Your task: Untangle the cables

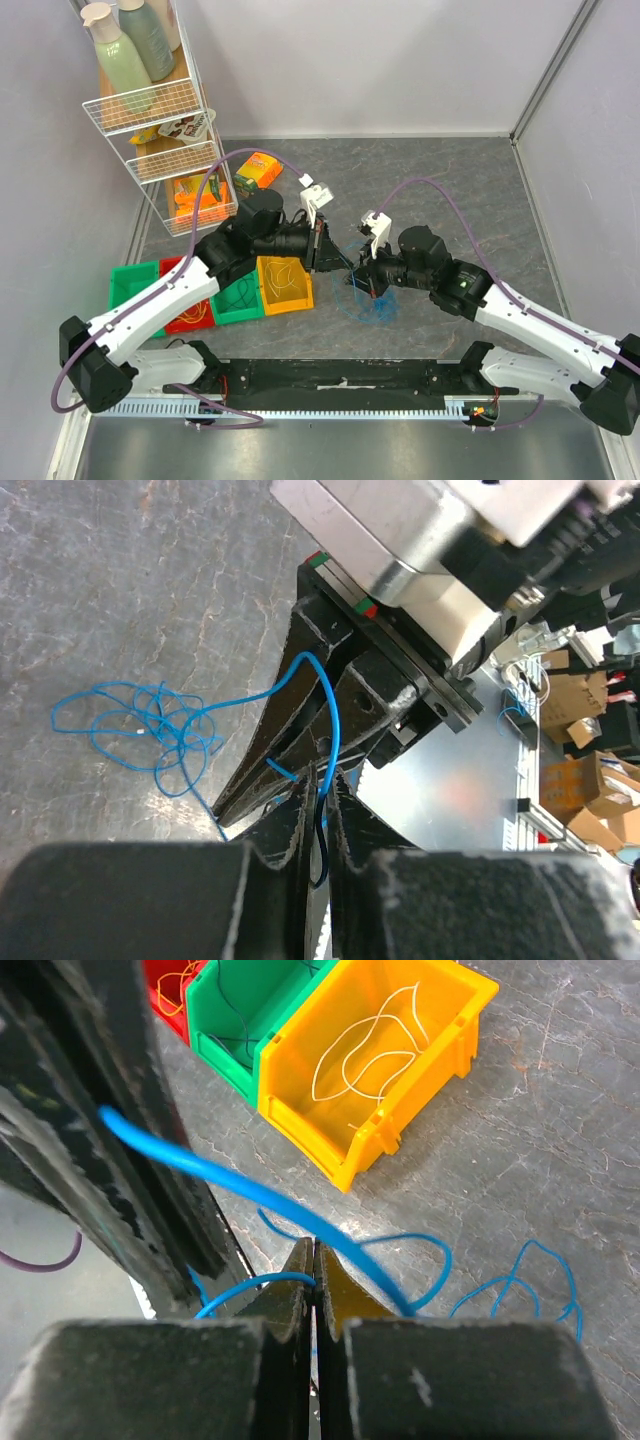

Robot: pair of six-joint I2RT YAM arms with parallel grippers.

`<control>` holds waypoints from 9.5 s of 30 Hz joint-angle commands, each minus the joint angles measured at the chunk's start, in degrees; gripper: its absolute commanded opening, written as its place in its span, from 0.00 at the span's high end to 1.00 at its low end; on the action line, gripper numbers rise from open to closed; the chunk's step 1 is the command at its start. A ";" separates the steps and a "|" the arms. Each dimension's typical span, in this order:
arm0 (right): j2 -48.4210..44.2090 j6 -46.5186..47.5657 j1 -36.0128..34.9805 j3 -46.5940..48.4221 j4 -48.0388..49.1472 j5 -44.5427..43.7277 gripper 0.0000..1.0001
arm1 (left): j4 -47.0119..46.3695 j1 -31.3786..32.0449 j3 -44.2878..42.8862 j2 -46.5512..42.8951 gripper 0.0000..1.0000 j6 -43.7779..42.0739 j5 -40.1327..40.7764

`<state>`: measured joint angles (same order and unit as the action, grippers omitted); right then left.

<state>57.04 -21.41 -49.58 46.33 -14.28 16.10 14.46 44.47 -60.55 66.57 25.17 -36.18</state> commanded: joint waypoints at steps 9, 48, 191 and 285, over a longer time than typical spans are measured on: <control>-1.75 -1.62 -1.31 2.10 2.77 -4.67 1.00 | -3.47 -0.43 0.96 3.22 0.81 5.42 -4.86; -0.26 -0.03 -1.31 1.31 4.09 4.91 1.00 | 4.62 -1.58 2.55 -5.31 0.82 -5.04 0.86; 8.09 -1.62 -1.31 12.12 -10.24 -13.64 0.17 | 12.67 -56.68 -41.98 -7.16 0.98 -29.92 66.36; 40.18 -4.35 -18.09 25.94 24.13 -7.39 0.16 | 23.43 -56.60 -49.66 -10.23 0.98 -25.08 54.36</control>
<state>101.95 -26.50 -68.34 75.35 8.40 12.64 43.42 -11.92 -108.22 57.49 3.01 10.92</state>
